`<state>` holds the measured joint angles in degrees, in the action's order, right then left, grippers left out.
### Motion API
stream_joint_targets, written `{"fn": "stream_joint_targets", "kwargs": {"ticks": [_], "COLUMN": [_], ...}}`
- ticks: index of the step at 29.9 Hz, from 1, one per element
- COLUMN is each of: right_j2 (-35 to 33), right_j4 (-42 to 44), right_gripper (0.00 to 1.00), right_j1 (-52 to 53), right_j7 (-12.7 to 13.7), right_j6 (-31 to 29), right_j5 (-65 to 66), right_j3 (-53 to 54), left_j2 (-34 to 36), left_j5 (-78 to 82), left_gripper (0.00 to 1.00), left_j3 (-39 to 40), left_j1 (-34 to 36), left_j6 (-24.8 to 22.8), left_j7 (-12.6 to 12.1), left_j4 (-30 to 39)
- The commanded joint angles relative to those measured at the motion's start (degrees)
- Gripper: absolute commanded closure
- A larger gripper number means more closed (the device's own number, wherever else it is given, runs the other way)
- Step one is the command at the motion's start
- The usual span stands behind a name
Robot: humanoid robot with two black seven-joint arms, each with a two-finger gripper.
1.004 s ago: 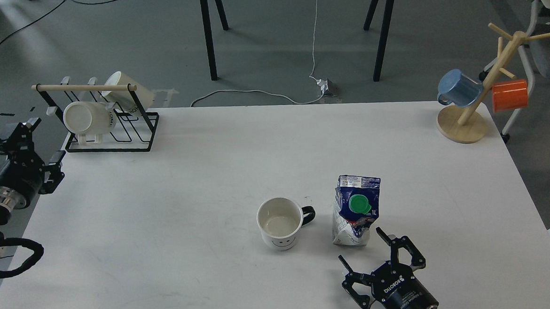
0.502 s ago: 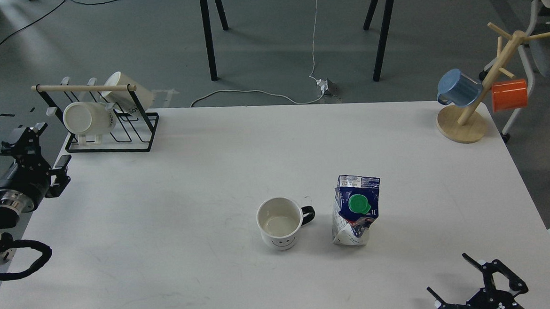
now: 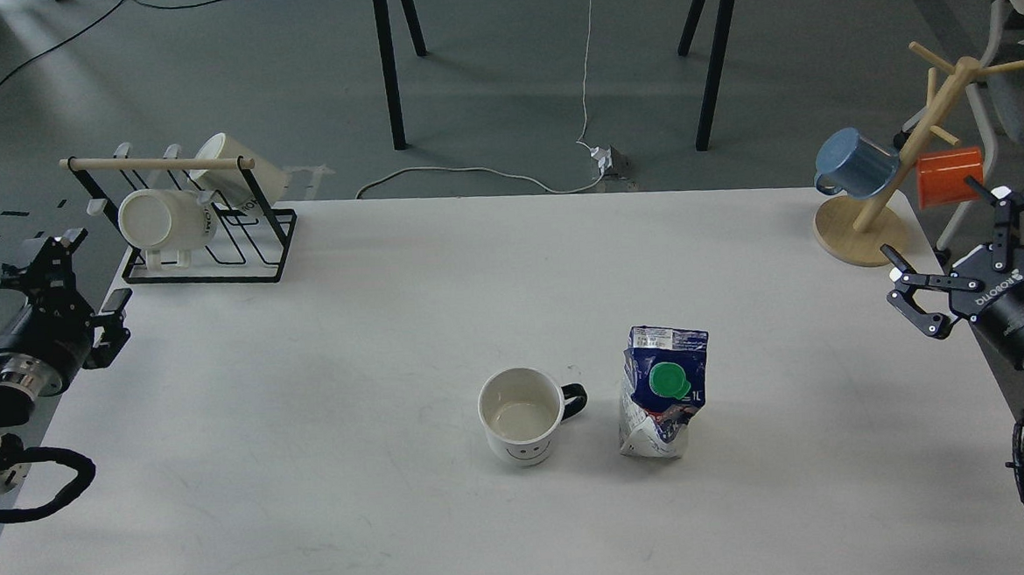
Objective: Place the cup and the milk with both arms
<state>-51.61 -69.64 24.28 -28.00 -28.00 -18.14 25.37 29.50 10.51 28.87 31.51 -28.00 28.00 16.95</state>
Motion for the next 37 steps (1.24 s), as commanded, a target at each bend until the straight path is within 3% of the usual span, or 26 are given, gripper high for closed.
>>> {"fn": "stream_joint_targets", "kwargs": {"ticks": [1,16,27,37], "right_j2": [4.4,5.8,5.6,5.8], "right_j4": [4.3,6.1,6.0,9.9], "right_gripper": [0.01,0.01,0.02,0.01], "right_j1": [4.2,9.6,12.6,12.8], "right_j7": [0.0,0.0,0.0,0.0], "right_j6": [0.0,0.0,0.0,0.0], "right_j5": [0.1,1.2,2.1,2.6], "right_j3": [-2.0,-3.3,-13.1,-9.3], "left_j2": [-0.3,-1.6,-1.7,-2.5], "left_j5": [0.0,0.0,0.0,0.0], "left_gripper": [0.02,0.01,0.01,0.01], "left_j3": [0.0,0.0,0.0,0.0], "left_j1": [0.3,0.4,0.4,0.3], "left_j6": [0.0,0.0,0.0,0.0], "left_j7": [0.0,0.0,0.0,0.0], "left_j4": [0.1,0.0,0.0,0.1]}}
